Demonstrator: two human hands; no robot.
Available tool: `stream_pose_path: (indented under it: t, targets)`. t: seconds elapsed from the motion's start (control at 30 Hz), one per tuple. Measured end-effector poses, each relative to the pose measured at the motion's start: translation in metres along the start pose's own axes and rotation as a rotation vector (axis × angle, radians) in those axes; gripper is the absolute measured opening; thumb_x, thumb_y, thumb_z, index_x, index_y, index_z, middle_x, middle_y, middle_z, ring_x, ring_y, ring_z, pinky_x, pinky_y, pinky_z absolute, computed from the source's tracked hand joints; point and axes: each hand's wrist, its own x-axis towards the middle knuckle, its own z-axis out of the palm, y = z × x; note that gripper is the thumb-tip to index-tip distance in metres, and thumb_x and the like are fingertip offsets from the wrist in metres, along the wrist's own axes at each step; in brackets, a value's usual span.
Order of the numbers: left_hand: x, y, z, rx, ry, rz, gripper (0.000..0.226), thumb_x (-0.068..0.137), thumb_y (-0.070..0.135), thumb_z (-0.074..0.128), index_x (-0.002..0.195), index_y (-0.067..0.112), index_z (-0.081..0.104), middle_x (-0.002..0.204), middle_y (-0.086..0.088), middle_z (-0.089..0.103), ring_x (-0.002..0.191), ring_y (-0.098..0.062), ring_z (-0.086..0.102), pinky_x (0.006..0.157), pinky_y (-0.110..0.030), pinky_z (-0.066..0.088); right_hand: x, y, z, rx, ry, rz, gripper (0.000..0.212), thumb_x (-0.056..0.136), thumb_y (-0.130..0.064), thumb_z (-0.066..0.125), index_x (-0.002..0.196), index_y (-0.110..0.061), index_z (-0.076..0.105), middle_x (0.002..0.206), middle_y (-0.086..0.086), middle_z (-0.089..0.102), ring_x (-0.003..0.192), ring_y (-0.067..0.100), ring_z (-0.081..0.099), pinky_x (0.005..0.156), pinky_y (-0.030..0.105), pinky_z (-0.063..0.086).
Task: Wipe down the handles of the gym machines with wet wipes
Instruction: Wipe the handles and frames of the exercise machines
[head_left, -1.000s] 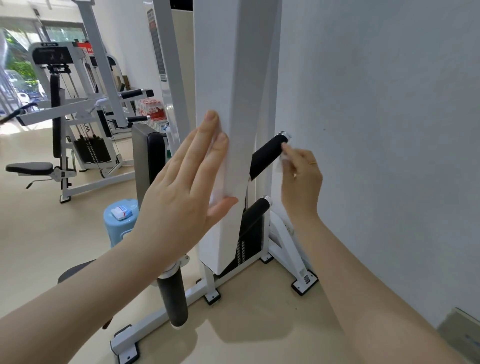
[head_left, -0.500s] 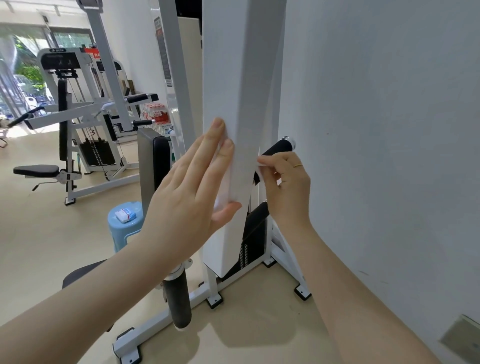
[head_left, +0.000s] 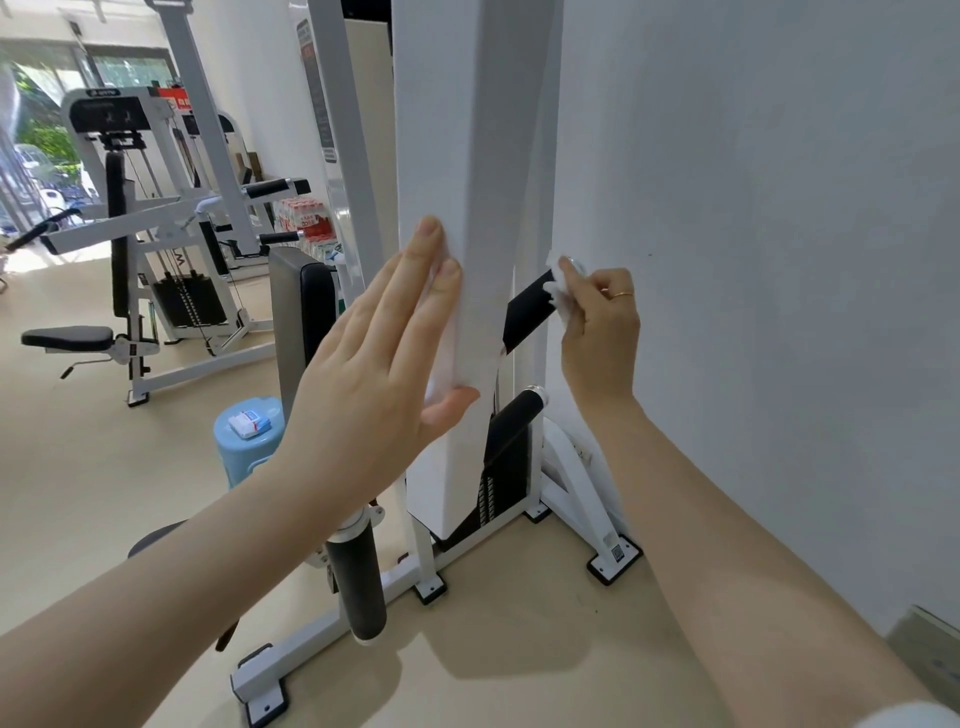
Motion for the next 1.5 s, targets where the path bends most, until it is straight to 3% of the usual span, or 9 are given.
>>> stream_pose_path:
  t: [0.2,0.33,0.4,0.53,0.73,0.9,1.03,1.33,1.5]
  targets:
    - [-0.001,-0.002,0.002,0.028,0.019,0.004,0.076,0.082,0.039,0.056,0.140,0.004,0.022,0.148,-0.018,0.022,0.138,-0.028,0.022,0.115,-0.030,0.016,-0.030,-0.010,0.000,0.062,-0.071,-0.024,0.039,0.091,-0.006,0.042,0.128,-0.013,0.055,0.087,0.001,0.039,0.066,0.007,0.038,0.071,-0.002,0.032]
    - [-0.001,-0.002,0.001,0.013,0.022,0.000,0.075,0.083,0.040,0.054,0.140,0.004,0.023,0.148,-0.018,0.022,0.138,-0.028,0.021,0.116,-0.026,0.011,-0.019,0.001,-0.005,0.174,-0.107,0.574,0.029,0.093,-0.006,0.040,0.071,-0.007,0.058,0.067,0.012,0.042,0.061,0.023,0.039,0.062,0.015,0.041]
    - [-0.002,-0.002,0.002,0.003,0.021,-0.003,0.074,0.083,0.040,0.054,0.140,0.004,0.023,0.148,-0.018,0.021,0.138,-0.028,0.021,0.116,-0.027,0.012,-0.018,0.003,-0.009,0.364,-0.157,0.869,0.018,0.092,-0.005,0.045,0.087,-0.003,0.062,0.072,0.010,0.051,0.067,0.023,0.049,0.073,0.030,0.049]
    - [-0.001,0.000,0.002,-0.014,0.023,0.002,0.074,0.083,0.040,0.055,0.139,0.005,0.023,0.148,-0.018,0.021,0.138,-0.029,0.023,0.114,-0.032,0.018,-0.001,0.000,-0.017,0.667,-0.132,1.204,0.011,0.085,0.004,0.052,0.092,0.001,0.059,0.088,0.012,0.055,0.078,0.018,0.055,0.083,0.026,0.051]
    - [-0.001,0.001,0.001,-0.013,0.025,0.001,0.074,0.082,0.039,0.055,0.139,0.004,0.024,0.147,-0.019,0.023,0.137,-0.030,0.024,0.112,-0.031,0.018,0.015,-0.022,-0.017,0.776,-0.056,1.063,0.023,0.084,0.004,0.053,0.066,-0.009,0.057,0.069,0.004,0.053,0.070,0.016,0.052,0.072,0.022,0.050]
    - [-0.001,0.000,0.001,0.001,0.025,-0.002,0.074,0.082,0.037,0.056,0.139,0.003,0.024,0.147,-0.022,0.025,0.137,-0.030,0.024,0.112,-0.031,0.017,0.002,-0.024,-0.023,0.809,-0.152,1.034,0.013,0.087,-0.001,0.058,0.095,-0.009,0.065,0.101,0.010,0.066,0.092,0.019,0.063,0.082,0.026,0.054]
    - [0.000,0.002,0.001,-0.021,0.027,0.004,0.074,0.082,0.038,0.056,0.139,0.003,0.023,0.147,-0.022,0.024,0.137,-0.030,0.024,0.112,-0.031,0.017,0.016,-0.028,-0.019,0.796,0.028,1.049,0.014,0.085,0.003,0.054,0.084,-0.009,0.061,0.097,0.012,0.063,0.094,0.022,0.062,0.078,0.026,0.054]
    - [-0.001,0.002,0.001,-0.015,0.026,0.014,0.072,0.085,0.038,0.055,0.139,0.002,0.025,0.148,-0.022,0.024,0.138,-0.030,0.024,0.113,-0.035,0.024,-0.018,-0.053,-0.016,0.925,-0.104,1.114,0.018,0.090,-0.004,0.053,0.107,-0.002,0.060,0.108,0.016,0.066,0.088,0.018,0.067,0.099,0.036,0.046]
    - [-0.002,-0.002,0.002,-0.011,0.024,0.017,0.071,0.087,0.040,0.052,0.140,0.002,0.023,0.149,-0.019,0.021,0.139,-0.029,0.022,0.115,-0.032,0.018,-0.055,-0.070,-0.028,1.019,-0.214,1.110,0.011,0.092,-0.006,0.052,0.101,-0.009,0.057,0.104,0.013,0.068,0.086,0.016,0.069,0.085,0.025,0.054]
